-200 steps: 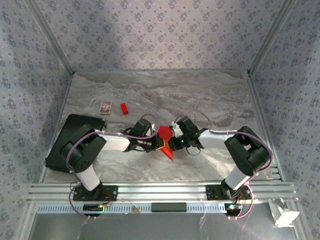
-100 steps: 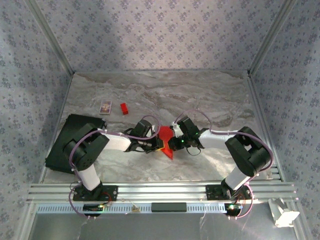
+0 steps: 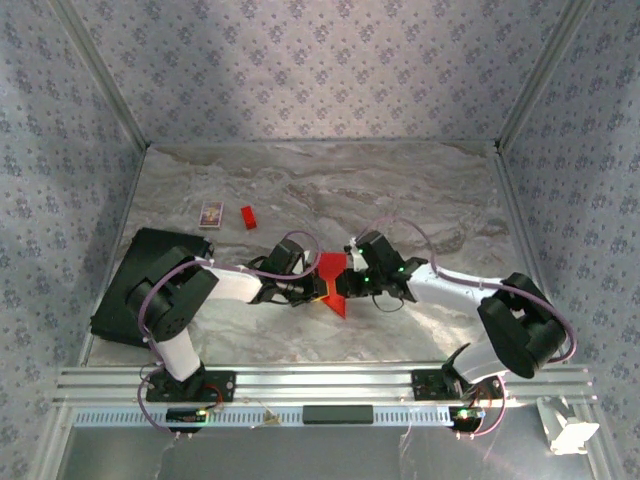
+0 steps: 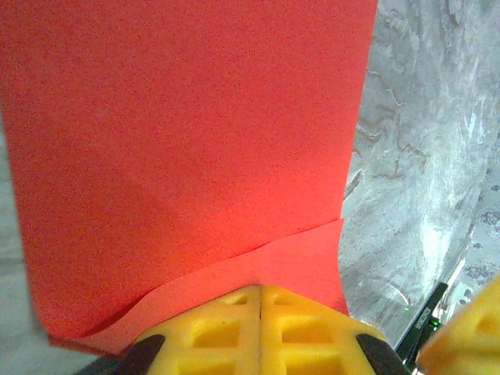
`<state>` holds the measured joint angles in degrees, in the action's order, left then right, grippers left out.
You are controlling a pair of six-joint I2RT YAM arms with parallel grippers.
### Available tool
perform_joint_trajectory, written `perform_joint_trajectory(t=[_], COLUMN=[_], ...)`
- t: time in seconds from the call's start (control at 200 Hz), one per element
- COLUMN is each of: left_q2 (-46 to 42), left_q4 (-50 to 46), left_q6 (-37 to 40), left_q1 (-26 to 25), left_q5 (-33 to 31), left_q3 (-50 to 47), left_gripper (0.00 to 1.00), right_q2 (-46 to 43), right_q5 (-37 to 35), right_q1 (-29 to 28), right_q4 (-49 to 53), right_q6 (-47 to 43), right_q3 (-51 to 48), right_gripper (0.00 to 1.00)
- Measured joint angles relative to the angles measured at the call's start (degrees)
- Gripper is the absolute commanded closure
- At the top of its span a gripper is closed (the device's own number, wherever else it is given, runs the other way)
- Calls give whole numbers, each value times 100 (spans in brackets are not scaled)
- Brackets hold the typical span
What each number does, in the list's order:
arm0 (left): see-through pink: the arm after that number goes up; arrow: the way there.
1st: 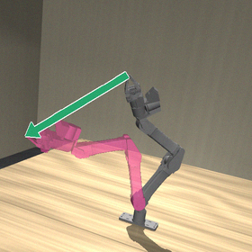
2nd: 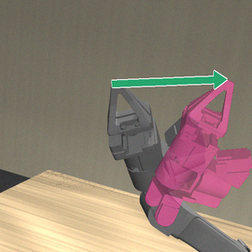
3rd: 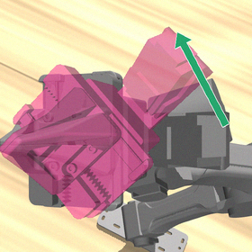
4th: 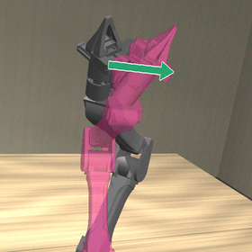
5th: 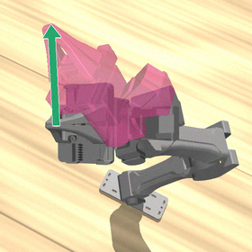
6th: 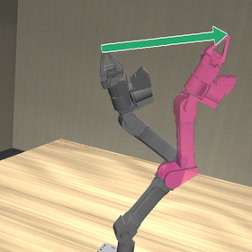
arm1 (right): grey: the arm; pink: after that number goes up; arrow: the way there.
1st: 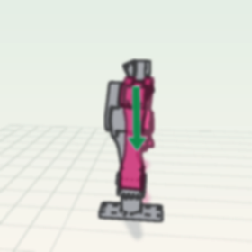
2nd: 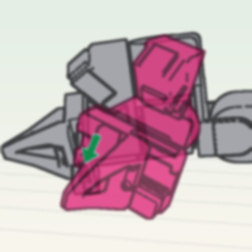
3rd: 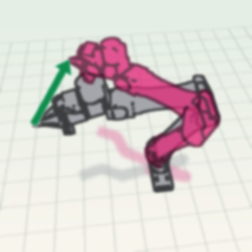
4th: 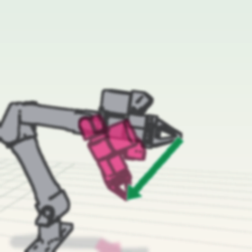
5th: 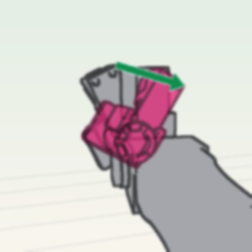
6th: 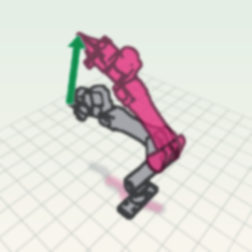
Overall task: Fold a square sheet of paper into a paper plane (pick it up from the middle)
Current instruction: Third fold the triangle at the center of the table.
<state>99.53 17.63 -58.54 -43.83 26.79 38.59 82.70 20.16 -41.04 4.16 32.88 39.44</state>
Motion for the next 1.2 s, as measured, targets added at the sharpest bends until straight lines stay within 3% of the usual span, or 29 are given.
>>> perform_joint_trajectory(t=[0.06, 0.585, 1.199], left_q2=[0, 0, 2], left_q4=[-4, -44, -144], left_q6=[0, 24, 63], left_q1=[0, 0, 0], left_q5=[0, 0, -2], left_q3=[4, 15, 68], left_gripper=[99, 99, 99], right_q2=[9, 721, 212], right_q5=[28, 66, 138], right_q1=[-140, -525, -529], right_q4=[15, 35, -201], right_q6=[70, 424, 741], right_q3=[7, 225, -348], right_gripper=[100, 100, 100])
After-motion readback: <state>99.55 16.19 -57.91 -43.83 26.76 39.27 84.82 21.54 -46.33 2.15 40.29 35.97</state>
